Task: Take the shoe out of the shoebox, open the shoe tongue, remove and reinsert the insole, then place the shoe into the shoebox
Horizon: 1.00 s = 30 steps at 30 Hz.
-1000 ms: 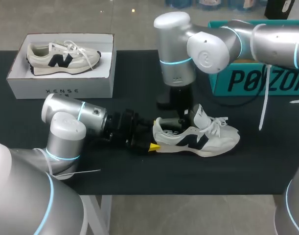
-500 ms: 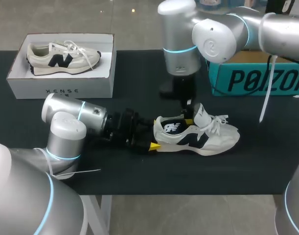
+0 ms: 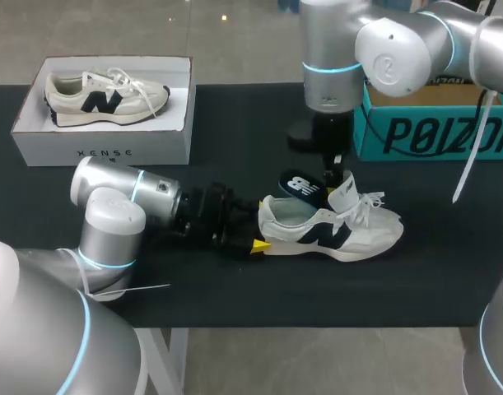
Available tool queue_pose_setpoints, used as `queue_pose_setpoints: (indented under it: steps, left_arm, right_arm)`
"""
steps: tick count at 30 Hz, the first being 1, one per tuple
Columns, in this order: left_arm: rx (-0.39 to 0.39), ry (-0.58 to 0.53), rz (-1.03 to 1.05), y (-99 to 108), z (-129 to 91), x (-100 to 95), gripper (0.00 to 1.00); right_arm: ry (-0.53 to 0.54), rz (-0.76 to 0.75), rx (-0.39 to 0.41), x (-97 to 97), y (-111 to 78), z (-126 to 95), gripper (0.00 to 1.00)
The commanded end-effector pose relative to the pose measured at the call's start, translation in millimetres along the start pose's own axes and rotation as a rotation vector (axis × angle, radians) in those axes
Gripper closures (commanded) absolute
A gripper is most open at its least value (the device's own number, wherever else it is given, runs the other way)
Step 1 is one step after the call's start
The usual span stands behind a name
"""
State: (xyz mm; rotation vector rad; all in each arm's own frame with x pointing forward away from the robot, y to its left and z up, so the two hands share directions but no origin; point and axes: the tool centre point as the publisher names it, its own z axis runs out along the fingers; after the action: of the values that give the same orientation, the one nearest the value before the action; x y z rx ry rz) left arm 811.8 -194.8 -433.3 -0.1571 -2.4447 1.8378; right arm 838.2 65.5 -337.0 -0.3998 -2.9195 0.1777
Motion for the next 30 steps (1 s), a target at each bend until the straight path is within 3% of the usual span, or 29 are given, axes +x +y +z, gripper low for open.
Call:
queue_pose_setpoints:
  steps: [1, 10, 15, 18, 23, 30]
  left_arm:
    - [0.0, 0.0, 0.0, 2, 1, 0.1, 1.0]
    - [0.0, 0.0, 0.0, 2, 1, 0.1, 1.0]
    - [0.0, 0.0, 0.0, 2, 1, 0.1, 1.0]
    - [0.0, 0.0, 0.0, 2, 1, 0.1, 1.0]
    - [0.0, 0.0, 0.0, 2, 1, 0.1, 1.0]
    - [0.0, 0.0, 0.0, 2, 1, 0.1, 1.0]
  right_arm:
    - [0.012, -0.033, -0.009, 2.4, 17.1, 3, 1.0]
    - [0.025, -0.138, -0.01, 3.2, 78.9, 3, 1.0]
    - [0.015, -0.157, -0.057, 4.0, 95.8, -12, 1.0]
    - [-0.009, -0.146, -0.105, 0.2, 96.9, -35, 1.0]
    - [-0.091, -0.119, -0.177, -5.8, 90.8, -92, 1.0]
    - [-0.215, -0.044, -0.282, -4.0, 56.7, -174, 1.0]
